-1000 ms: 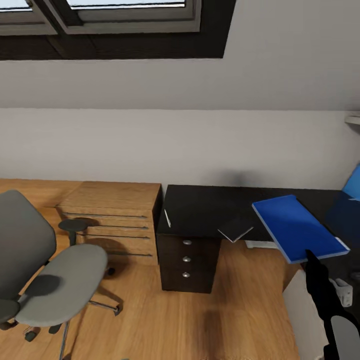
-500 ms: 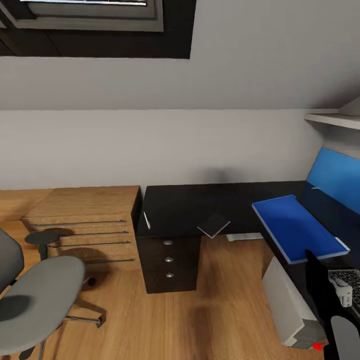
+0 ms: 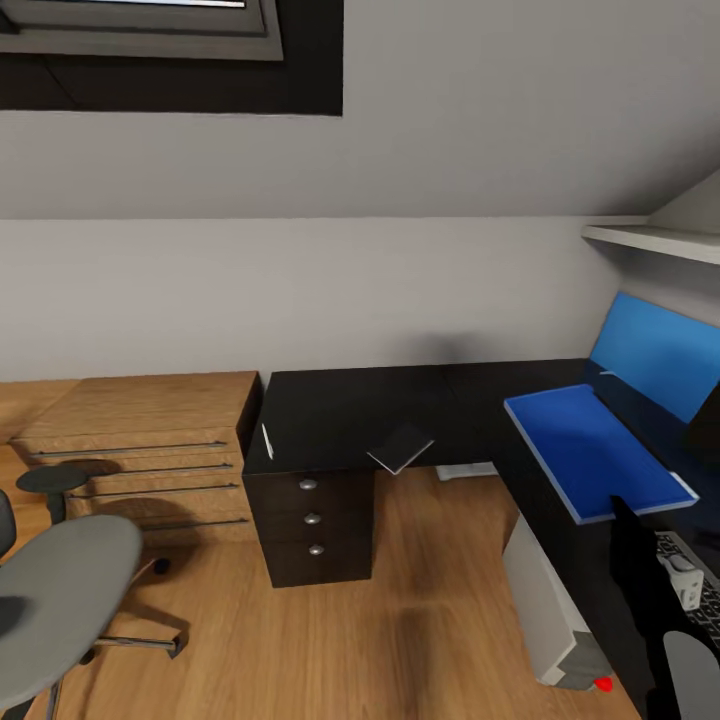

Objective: In the bedroom, organize the workspace by keeping the computer under the desk, ensuring the monitor is on the desk, placing the keyboard on the desk next to the monitor, placing the mouse on the desk next to the keyboard, moving the folder from the swivel chair onto the desk next to the mouse, stacking the notebook on top of the folder with the pen on top of the notebook, and positioning the swivel chair next to the desk.

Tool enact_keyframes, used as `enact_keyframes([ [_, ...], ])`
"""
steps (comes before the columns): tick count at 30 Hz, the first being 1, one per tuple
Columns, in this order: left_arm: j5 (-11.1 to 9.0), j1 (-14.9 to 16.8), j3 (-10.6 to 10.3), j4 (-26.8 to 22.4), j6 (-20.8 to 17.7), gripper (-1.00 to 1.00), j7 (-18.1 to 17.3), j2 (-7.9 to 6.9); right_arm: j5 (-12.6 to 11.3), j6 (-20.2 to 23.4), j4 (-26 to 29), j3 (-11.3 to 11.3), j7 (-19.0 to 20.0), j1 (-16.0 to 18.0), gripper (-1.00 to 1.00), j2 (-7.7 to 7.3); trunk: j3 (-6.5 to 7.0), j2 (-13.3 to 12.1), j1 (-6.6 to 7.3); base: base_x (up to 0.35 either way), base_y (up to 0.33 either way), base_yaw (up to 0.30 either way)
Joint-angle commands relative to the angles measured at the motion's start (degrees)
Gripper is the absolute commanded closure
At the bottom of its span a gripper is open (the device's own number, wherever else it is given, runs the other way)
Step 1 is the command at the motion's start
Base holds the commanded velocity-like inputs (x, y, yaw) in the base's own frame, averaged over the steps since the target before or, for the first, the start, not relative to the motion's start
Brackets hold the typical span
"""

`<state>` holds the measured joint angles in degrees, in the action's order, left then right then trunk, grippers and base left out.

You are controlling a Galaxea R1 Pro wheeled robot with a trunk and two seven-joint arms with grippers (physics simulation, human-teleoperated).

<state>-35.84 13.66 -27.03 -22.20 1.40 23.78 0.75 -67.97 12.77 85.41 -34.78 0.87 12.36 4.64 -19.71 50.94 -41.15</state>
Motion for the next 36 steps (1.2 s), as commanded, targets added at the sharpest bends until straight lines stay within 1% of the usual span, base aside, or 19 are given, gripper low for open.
enact_keyframes([
  [1,-0.54,0.05,-0.48,-0.04,0.16,-1.00,0.39,-0.04,-0.41,0.63,0.17,-0.15,0.04,0.08,1.00,-0.02,-0.07,0.05,-0.01,0.000,-0.002,0.000],
  [6,-0.54,0.05,-0.50,-0.05,0.13,-1.00,0.39,-0.04,-0.41,0.50,0.17,-0.25,0.18,0.05,1.00,0.24,-0.07,0.05,-0.01,0.000,0.000,0.000],
  [9,-0.48,0.05,-0.52,-0.04,0.22,-1.00,0.39,-0.04,-0.28,0.17,-0.22,-0.16,-0.17,0.11,1.00,0.03,-0.07,0.05,-0.01,0.000,0.000,0.000],
  [11,-0.51,0.05,-0.51,-0.05,0.72,-1.00,0.39,-0.04,-0.18,-0.40,-1.22,-0.10,-0.43,0.39,1.00,-0.46,-0.07,0.05,-0.01,0.000,0.000,0.000],
  [12,-0.49,0.05,-0.54,-0.05,1.01,-1.00,0.39,-0.04,-0.12,-1.13,-2.60,-0.07,-1.12,1.37,1.00,-1.16,-0.07,0.05,-0.01,0.000,0.000,0.000],
  [13,-0.50,0.05,-0.55,-0.04,1.07,-1.00,0.39,-0.04,-0.11,-1.43,-3.26,-0.04,-1.57,2.10,1.00,-1.44,-0.07,0.05,-0.01,0.000,0.000,0.000],
  [15,-0.50,0.05,-0.55,-0.04,1.22,-1.00,0.39,-0.04,-0.02,-3.24,-8.49,0.22,-4.39,7.49,1.00,-2.56,-0.07,0.05,-0.01,0.000,0.000,0.000],
  [16,-0.49,0.05,-0.55,-0.04,1.24,-1.00,0.39,-0.04,0.02,-4.05,-10.98,0.27,-5.04,9.50,1.00,-2.82,-0.07,0.05,-0.01,0.000,0.000,0.000],
  [17,-0.48,0.05,-0.56,-0.04,1.30,-1.00,0.39,-0.03,0.09,-5.68,-15.72,0.36,-6.01,13.20,1.00,-3.34,-0.07,0.05,-0.01,0.000,0.000,0.000],
  [18,-0.47,0.05,-0.56,-0.06,1.34,-1.00,0.39,-0.01,0.11,-6.64,-18.23,0.40,-6.35,15.09,1.00,-3.67,-0.07,0.05,-0.01,0.000,0.000,0.000],
  [20,-0.46,0.05,-0.61,-0.05,1.43,-1.00,0.39,0.02,0.28,-11.35,-28.53,0.62,-7.14,22.34,1.00,-5.51,-0.07,0.05,-0.01,0.000,0.000,0.000],
  [21,-0.46,0.05,-0.62,-0.05,1.44,-1.00,0.39,0.03,0.35,-12.65,-31.06,0.72,-7.24,23.98,1.00,-5.95,-0.07,0.05,-0.01,0.000,0.000,0.000],
  [23,-0.46,0.05,-0.64,-0.06,1.47,-1.00,0.39,0.04,0.70,-18.20,-40.30,1.67,-7.47,29.69,1.00,-7.09,-0.07,0.05,-0.01,0.000,0.000,0.000],
  [25,-0.46,0.05,-0.68,-0.10,1.47,-1.00,0.39,0.04,0.80,-23.44,-46.55,3.15,-7.40,33.73,1.00,-7.48,-0.07,0.05,-0.01,0.000,0.000,0.000],
  [27,-0.45,0.05,-0.67,-0.11,1.45,-1.00,0.39,0.20,0.72,-26.09,-48.76,4.23,-7.22,35.26,1.00,-7.44,-0.07,0.05,-0.01,0.000,0.000,0.000],
  [28,-0.45,0.05,-0.67,-0.12,1.44,-1.00,0.38,0.33,0.63,-26.64,-49.25,4.47,-7.15,35.58,1.00,-7.38,-0.07,0.05,-0.01,0.000,0.000,0.000],
  [29,-0.44,0.05,-0.66,-0.12,1.47,-1.00,0.39,0.83,0.41,-27.72,-50.35,4.92,-7.00,36.20,1.00,-7.01,-0.07,0.05,-0.01,0.000,0.000,0.000],
  [34,-0.37,0.05,-0.66,-0.13,1.49,-1.00,0.39,1.76,0.06,-28.73,-51.45,5.14,-6.86,36.78,1.00,-5.68,-0.07,0.05,-0.01,0.000,0.000,0.000],
  [36,-0.37,0.05,-0.64,-0.13,1.49,-1.00,0.39,1.78,0.04,-28.79,-51.56,5.15,-6.85,36.82,1.00,-5.55,-0.07,0.05,-0.01,0.000,0.000,0.000],
])
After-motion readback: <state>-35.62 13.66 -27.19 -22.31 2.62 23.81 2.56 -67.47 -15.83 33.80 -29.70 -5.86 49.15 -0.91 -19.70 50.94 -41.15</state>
